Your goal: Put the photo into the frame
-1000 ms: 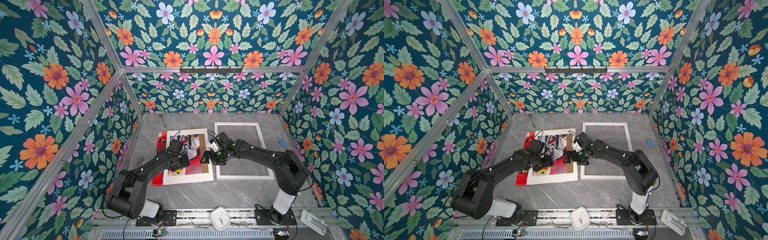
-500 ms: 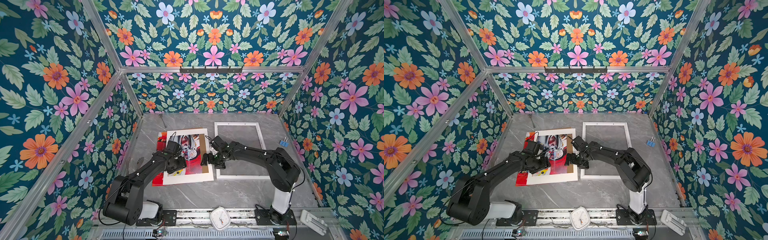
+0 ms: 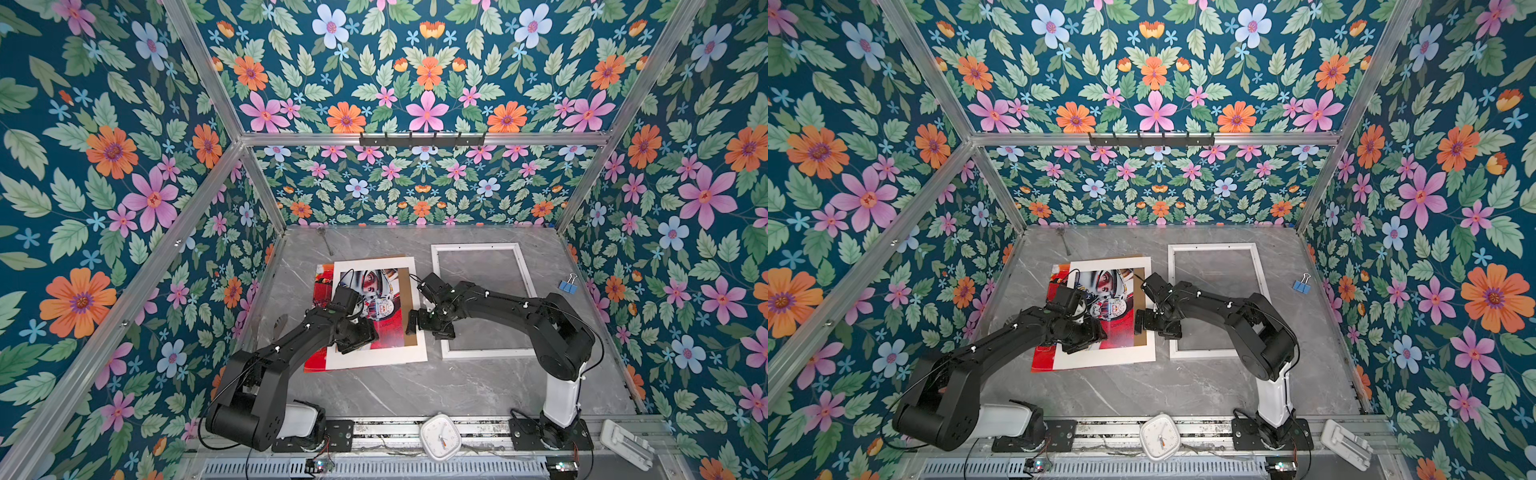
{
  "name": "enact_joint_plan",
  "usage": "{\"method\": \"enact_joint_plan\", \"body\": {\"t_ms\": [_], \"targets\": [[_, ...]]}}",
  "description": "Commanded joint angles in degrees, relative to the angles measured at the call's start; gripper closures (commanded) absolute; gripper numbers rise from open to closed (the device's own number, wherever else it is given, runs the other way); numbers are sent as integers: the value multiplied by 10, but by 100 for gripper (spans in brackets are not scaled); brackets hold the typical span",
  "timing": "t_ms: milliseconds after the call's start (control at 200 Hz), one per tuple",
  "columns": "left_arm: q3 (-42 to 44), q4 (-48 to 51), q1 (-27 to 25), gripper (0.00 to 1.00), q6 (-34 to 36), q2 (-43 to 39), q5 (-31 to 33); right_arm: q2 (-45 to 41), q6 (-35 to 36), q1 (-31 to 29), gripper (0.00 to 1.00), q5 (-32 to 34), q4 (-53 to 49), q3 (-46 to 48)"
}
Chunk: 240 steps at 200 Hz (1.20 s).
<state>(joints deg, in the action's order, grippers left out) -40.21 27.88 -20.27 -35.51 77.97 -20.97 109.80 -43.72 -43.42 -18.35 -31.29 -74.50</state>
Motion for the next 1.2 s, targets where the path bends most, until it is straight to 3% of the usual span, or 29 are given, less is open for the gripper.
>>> {"method": "enact_joint_plan", "body": {"t_ms": [0,320,830,1195], "targets": [[3,-5,0,29,-1,-4,-33,3,-6,0,1,-56,29,14],[12,2,1,29,-2,1,-60,-17,-30,0,1,-99,102,78],[41,-8,0,32,3,32,-40,-38,-46,0,1,-114,176,125],[46,-3,0,32,5,22,-35,-76,-135,16,1,-183,373,215]]}}
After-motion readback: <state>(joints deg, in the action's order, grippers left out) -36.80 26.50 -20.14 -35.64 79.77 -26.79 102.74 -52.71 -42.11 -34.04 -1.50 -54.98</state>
